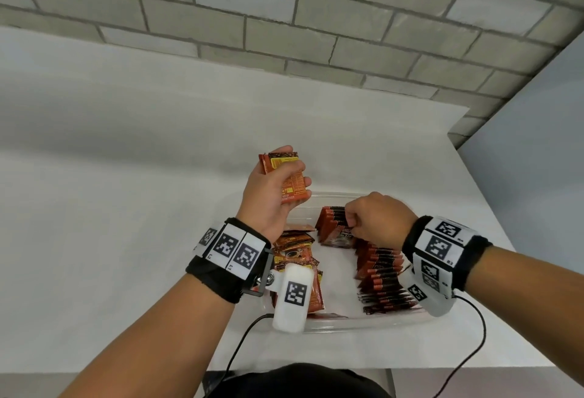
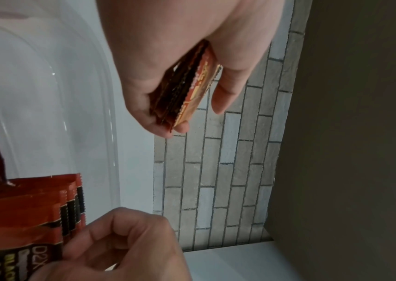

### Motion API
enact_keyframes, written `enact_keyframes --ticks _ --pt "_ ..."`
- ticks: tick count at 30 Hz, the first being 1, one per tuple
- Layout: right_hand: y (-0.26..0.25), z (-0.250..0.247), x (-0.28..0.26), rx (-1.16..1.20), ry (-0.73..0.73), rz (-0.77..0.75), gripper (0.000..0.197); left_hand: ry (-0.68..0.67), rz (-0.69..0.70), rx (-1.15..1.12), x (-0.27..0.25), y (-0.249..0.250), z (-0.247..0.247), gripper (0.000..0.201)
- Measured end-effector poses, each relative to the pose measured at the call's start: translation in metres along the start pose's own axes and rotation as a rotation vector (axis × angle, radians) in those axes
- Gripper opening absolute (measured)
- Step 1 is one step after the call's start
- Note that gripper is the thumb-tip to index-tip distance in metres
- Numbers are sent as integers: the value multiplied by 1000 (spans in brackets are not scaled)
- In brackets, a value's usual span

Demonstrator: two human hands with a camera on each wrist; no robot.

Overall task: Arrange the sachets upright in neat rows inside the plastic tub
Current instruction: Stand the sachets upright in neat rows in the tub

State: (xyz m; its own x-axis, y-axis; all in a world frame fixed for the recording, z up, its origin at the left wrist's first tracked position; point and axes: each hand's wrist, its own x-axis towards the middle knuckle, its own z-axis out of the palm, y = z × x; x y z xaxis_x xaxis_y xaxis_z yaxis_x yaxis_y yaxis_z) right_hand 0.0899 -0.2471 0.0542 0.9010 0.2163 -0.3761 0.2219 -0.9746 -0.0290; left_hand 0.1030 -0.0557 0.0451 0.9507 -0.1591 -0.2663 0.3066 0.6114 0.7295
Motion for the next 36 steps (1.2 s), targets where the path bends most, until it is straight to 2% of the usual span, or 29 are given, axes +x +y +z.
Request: enact_keyframes --ticks 8,18,24,28,31,33,36 --pt "-6 4 10 -146 -7 -29 8 0 0 1 2 3 -1 22" --pt "1 7 9 -107 23 -51 2 -17 -58 -27 2 -1 3 18" --pt "11 5 7 -2 68 -31 14 -67 -131 -61 2 -1 4 27" --pt "22 -11 1 156 229 -12 12 -138 -179 15 0 1 6 25" --pt "24 -30 -9 487 396 54 20 -210 -217 107 -1 -1 9 23" --pt "15 -35 -18 743 404 70 23 -252 -247 169 -4 -3 14 18" --pt "2 -30 -27 917 336 -13 12 -288 -249 238 -5 -9 19 16"
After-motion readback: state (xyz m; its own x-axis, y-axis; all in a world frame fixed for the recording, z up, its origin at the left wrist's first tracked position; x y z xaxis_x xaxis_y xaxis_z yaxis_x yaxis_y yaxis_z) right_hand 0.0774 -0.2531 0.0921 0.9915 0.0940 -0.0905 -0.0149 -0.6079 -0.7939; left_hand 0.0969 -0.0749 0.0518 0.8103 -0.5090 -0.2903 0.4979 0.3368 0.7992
